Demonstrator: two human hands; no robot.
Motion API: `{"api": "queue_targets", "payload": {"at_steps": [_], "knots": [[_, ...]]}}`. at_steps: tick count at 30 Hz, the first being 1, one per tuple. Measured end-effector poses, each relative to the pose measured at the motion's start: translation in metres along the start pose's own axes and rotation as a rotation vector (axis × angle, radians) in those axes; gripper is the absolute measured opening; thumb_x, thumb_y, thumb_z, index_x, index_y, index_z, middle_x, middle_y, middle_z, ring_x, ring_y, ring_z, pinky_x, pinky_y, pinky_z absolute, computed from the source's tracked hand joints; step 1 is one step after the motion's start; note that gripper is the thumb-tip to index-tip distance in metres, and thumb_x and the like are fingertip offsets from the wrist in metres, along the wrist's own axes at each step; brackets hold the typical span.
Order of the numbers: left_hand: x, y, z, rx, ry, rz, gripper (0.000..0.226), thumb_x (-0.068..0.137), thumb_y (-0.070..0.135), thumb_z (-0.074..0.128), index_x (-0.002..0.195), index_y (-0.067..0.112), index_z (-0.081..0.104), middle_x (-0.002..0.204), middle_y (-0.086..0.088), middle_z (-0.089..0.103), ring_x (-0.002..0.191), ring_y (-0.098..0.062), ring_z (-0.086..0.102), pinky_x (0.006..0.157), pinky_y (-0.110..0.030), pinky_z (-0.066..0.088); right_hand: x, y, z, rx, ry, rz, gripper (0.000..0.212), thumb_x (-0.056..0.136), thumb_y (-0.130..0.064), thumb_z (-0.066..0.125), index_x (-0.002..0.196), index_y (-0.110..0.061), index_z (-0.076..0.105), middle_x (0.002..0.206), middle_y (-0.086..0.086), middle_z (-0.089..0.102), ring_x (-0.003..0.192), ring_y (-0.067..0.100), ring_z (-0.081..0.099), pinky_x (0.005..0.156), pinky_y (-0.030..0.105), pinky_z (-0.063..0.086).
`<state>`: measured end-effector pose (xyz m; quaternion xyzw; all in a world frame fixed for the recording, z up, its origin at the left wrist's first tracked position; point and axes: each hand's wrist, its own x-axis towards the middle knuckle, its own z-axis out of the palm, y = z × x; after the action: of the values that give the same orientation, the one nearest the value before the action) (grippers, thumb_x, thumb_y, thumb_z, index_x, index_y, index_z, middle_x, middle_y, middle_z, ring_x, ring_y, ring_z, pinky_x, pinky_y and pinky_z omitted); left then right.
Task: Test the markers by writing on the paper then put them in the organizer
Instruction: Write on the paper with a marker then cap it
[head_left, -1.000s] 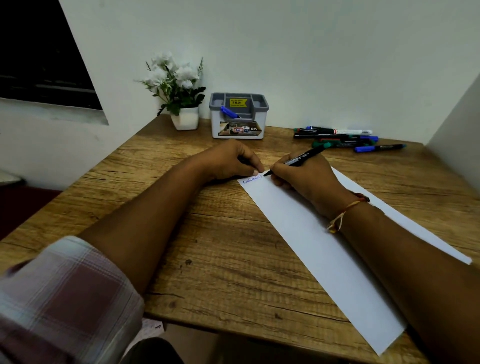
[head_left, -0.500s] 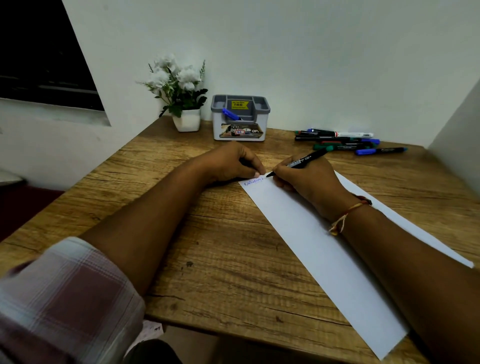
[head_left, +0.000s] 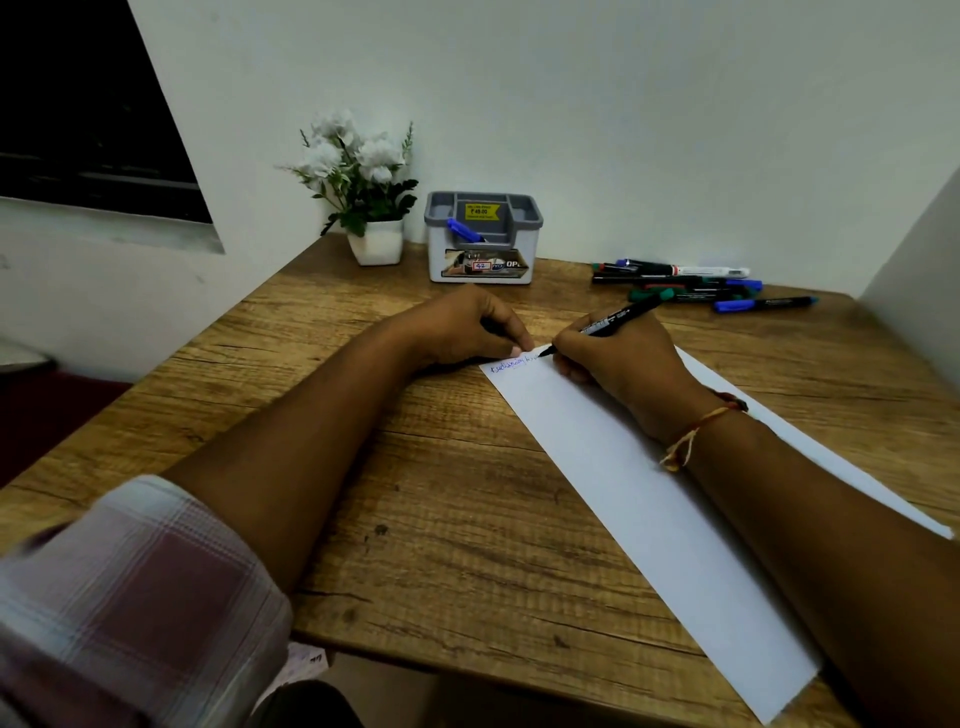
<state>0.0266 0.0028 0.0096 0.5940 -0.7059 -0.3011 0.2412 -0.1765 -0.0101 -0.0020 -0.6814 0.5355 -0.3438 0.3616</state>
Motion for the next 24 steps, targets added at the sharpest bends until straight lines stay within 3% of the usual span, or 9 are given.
{"api": "queue_targets", "payload": {"at_steps": [5, 9, 12, 16, 20, 24], "knots": [[0.0010, -0.0013, 0.0006, 0.005, 0.002, 0.007, 0.020, 0.088, 0.016, 0.072, 0.105, 0.027, 0.077, 0.100, 0.018, 0.071, 0.093, 0.003, 0.061, 0.075, -0.012, 0.041, -0.0008, -0.0003, -0.0001, 0.007, -0.015, -0.005, 0.017, 0.083, -0.018, 0.069, 0.089, -0.004, 0.076, 0.086, 0.016, 0.077, 0.069, 0.015, 0.064, 0.075, 0.040, 0.059], [0.0010, -0.0013, 0.0001, 0.008, 0.007, 0.006, 0.020, 0.088, 0.016, 0.072, 0.106, 0.025, 0.077, 0.099, 0.018, 0.071, 0.090, 0.005, 0.061, 0.071, -0.009, 0.040, -0.0013, -0.0004, -0.0007, -0.004, -0.001, -0.002, 0.017, 0.082, -0.019, 0.069, 0.085, -0.003, 0.076, 0.081, 0.014, 0.077, 0.069, 0.017, 0.066, 0.082, 0.048, 0.061], [0.0010, -0.0009, 0.0000, 0.012, 0.008, 0.008, 0.021, 0.089, 0.015, 0.072, 0.107, 0.025, 0.077, 0.096, 0.020, 0.070, 0.082, 0.013, 0.059, 0.064, 0.000, 0.039, -0.0022, -0.0006, -0.0009, -0.021, 0.006, -0.016, 0.022, 0.079, -0.020, 0.067, 0.079, 0.000, 0.074, 0.077, 0.017, 0.076, 0.064, 0.017, 0.064, 0.078, 0.051, 0.060], [0.0010, -0.0012, 0.0000, 0.020, 0.001, 0.012, 0.020, 0.089, 0.015, 0.072, 0.106, 0.026, 0.077, 0.101, 0.017, 0.071, 0.094, 0.003, 0.061, 0.075, -0.009, 0.042, -0.0036, -0.0022, -0.0008, -0.078, 0.011, -0.045, 0.024, 0.079, -0.020, 0.061, 0.070, 0.000, 0.071, 0.062, 0.009, 0.069, 0.054, 0.007, 0.056, 0.057, 0.033, 0.048], [0.0014, -0.0007, -0.0003, 0.020, 0.003, 0.003, 0.020, 0.089, 0.016, 0.072, 0.105, 0.026, 0.077, 0.100, 0.019, 0.069, 0.095, 0.001, 0.060, 0.074, -0.011, 0.040, -0.0033, -0.0029, -0.0014, -0.070, 0.005, -0.043, 0.022, 0.079, -0.017, 0.062, 0.069, 0.000, 0.071, 0.057, 0.003, 0.065, 0.049, 0.004, 0.053, 0.049, 0.016, 0.042], [0.0022, -0.0017, 0.0007, 0.026, -0.003, -0.002, 0.020, 0.089, 0.016, 0.072, 0.105, 0.027, 0.077, 0.098, 0.022, 0.068, 0.093, 0.003, 0.059, 0.072, -0.009, 0.039, -0.0019, -0.0009, -0.0008, -0.083, -0.002, -0.051, 0.021, 0.080, -0.017, 0.061, 0.068, -0.002, 0.070, 0.058, 0.002, 0.066, 0.050, 0.003, 0.053, 0.054, 0.020, 0.043]]}}
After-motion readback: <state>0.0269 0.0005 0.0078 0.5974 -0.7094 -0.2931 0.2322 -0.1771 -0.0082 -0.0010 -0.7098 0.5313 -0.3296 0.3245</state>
